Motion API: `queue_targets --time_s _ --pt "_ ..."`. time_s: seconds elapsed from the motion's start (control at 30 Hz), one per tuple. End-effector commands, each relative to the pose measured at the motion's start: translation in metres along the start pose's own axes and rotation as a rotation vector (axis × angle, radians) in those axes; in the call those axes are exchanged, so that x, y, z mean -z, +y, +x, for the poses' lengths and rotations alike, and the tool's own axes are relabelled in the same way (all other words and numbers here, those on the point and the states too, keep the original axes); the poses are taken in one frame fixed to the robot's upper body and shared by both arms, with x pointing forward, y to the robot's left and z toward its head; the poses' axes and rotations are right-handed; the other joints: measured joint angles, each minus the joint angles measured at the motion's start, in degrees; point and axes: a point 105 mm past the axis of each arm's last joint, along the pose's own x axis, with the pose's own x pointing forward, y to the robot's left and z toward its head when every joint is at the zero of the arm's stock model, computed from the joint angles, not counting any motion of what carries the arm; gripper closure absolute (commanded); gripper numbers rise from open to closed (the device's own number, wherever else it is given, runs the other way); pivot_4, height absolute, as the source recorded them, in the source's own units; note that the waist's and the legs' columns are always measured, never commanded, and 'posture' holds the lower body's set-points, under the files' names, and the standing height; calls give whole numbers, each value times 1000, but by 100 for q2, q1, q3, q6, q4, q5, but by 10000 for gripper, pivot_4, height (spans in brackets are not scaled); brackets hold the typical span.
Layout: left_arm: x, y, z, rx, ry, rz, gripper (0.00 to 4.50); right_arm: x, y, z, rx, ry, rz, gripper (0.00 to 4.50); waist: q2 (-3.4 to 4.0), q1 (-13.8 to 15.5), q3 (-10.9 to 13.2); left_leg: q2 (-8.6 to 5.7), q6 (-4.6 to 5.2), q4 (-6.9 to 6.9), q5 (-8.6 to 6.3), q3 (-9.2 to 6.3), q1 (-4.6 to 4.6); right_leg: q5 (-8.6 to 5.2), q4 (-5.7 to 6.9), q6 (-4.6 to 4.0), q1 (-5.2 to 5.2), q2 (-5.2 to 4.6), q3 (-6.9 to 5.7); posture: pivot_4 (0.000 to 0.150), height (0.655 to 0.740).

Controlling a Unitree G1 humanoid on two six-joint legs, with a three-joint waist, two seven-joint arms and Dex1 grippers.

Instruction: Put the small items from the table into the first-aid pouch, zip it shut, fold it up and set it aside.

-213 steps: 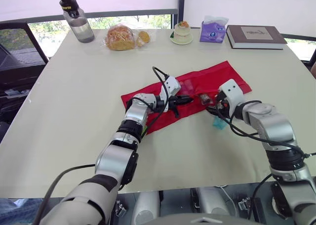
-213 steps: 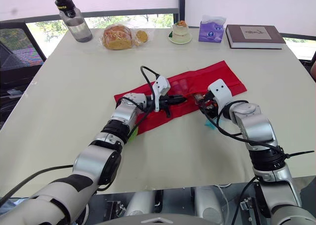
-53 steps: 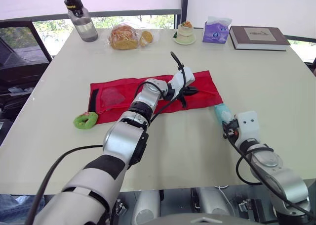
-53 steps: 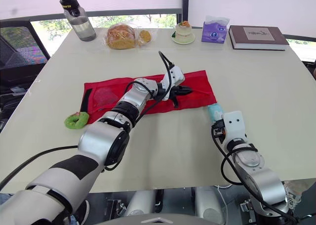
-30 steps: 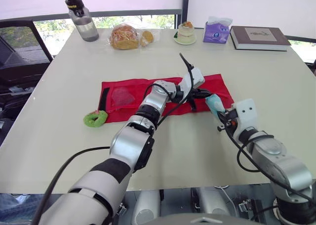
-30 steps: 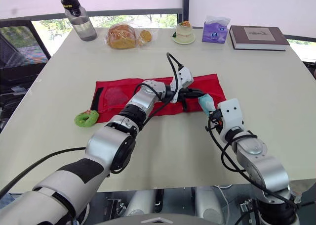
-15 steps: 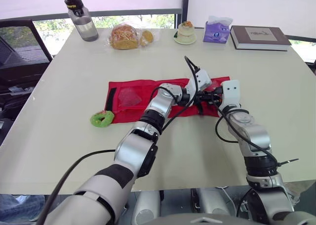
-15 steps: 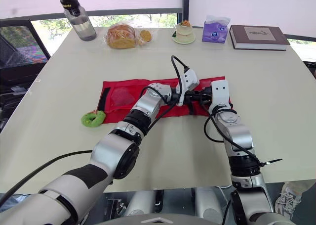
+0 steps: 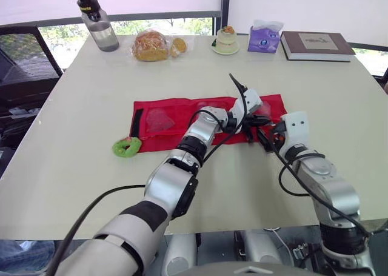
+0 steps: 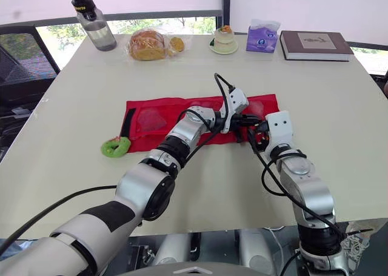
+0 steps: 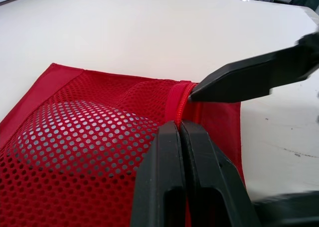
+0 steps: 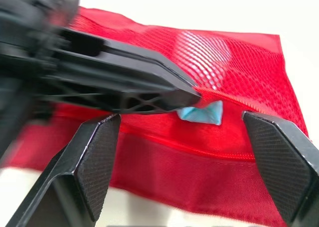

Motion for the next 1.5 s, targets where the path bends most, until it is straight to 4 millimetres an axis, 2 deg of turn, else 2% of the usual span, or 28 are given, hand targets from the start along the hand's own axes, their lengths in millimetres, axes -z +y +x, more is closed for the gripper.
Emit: queue_targets --time_s 0.03,0.13,0.23,0.3,0.37,0.43,0.47,0.5,0.67,0.7,0.77,0.9,1.0,1.03,1.1,1.33,1.5 --pt "-20 -5 3 52 -60 6 45000 -17 2 -24 -60 -67 -30 3824 0 2 0 0 0 0 0 -2 -3 0 -2 0 0 0 -2 1500 7387" --pt "-20 -2 -1 48 -63 -2 45000 -9 -20 -34 27 -38 0 3824 0 5 0 -1 0 1 0 1 -3 0 -3 0 0 -2 0 1500 7387" --pt "-22 -1 -10 73 -90 -21 36092 4 -39 -36 76 4 -4 2630 0 1 0 -1 0 2 0 1 -1 0 -2 1 0 -1 1 1500 7387" --pt "-27 -4 -20 125 -128 -20 26664 8 -48 -34 95 12 4 2630 0 -23 0 -1 0 2 0 3 1 0 0 1 0 -1 4 1500 7387" --pt "-31 -7 -30 167 -153 -13 19169 10 -52 -32 99 16 11 2630 1 -48 -1 1 0 1 0 4 5 0 2 0 0 0 6 1500 7387" --pt "-32 -9 -46 201 -165 -3 9294 13 -53 -29 97 22 27 2630 2 -90 -1 3 0 -3 0 2 7 0 4 -2 0 3 6 1500 7387" --pt "-32 -9 -57 212 -164 2 6224 15 -54 -26 98 22 45 2630 3 -138 -1 4 0 -3 0 2 7 0 3 -2 0 3 6 1500 7387" --pt "-32 -9 -65 217 -160 4 529 16 -55 -24 100 21 60 2630 3 -157 -1 4 0 -4 0 2 7 0 3 -2 0 3 8 1500 7387" --pt "-24 -7 -112 202 -87 31 72 25 -57 -10 97 22 169 2630 6 -154 -1 4 0 -3 0 3 8 1 4 -2 0 2 9 1500 7387" --pt "-23 -7 -119 201 -72 41 8 26 -56 -8 91 17 192 5063 7 -148 0 4 0 -3 0 4 8 1 4 -2 0 1 9 1500 7387" --pt "-25 -9 -133 200 -54 55 0 27 -53 -4 77 16 232 10480 7 -131 0 4 0 -3 0 4 6 1 2 -2 0 0 7 1500 7387" --pt "-34 -17 -160 195 -45 70 0 33 -47 0 32 51 214 27289 8 -126 1 3 0 -3 0 6 4 1 -1 -2 0 -4 8 1500 7387" --pt "-42 -24 -173 182 -54 62 0 29 -46 -1 11 25 236 41045 8 -142 1 4 0 -3 0 7 7 1 1 -2 0 -4 9 1500 7387" --pt "-43 -27 -178 183 -54 60 0 28 -47 -1 8 20 238 44413 9 -146 1 6 0 -3 0 6 8 0 3 -3 0 -2 8 1500 7387" --pt "-43 -32 -184 183 -40 64 0 27 -53 -3 28 18 230 44413 9 -148 1 9 0 -3 0 5 11 0 4 -2 0 1 7 1500 7387" --pt "-38 -35 -200 118 5 62 0 32 -122 -30 307 78 -6 44413 12 -50 4 2 0 -2 0 11 6 -1 -3 -2 0 -8 9 1500 7387" --pt "-38 -38 -203 86 6 55 0 32 -157 -48 445 101 -121 44413 12 1 4 2 0 1 0 16 9 -1 -1 -1 0 -7 14 1500 7387"
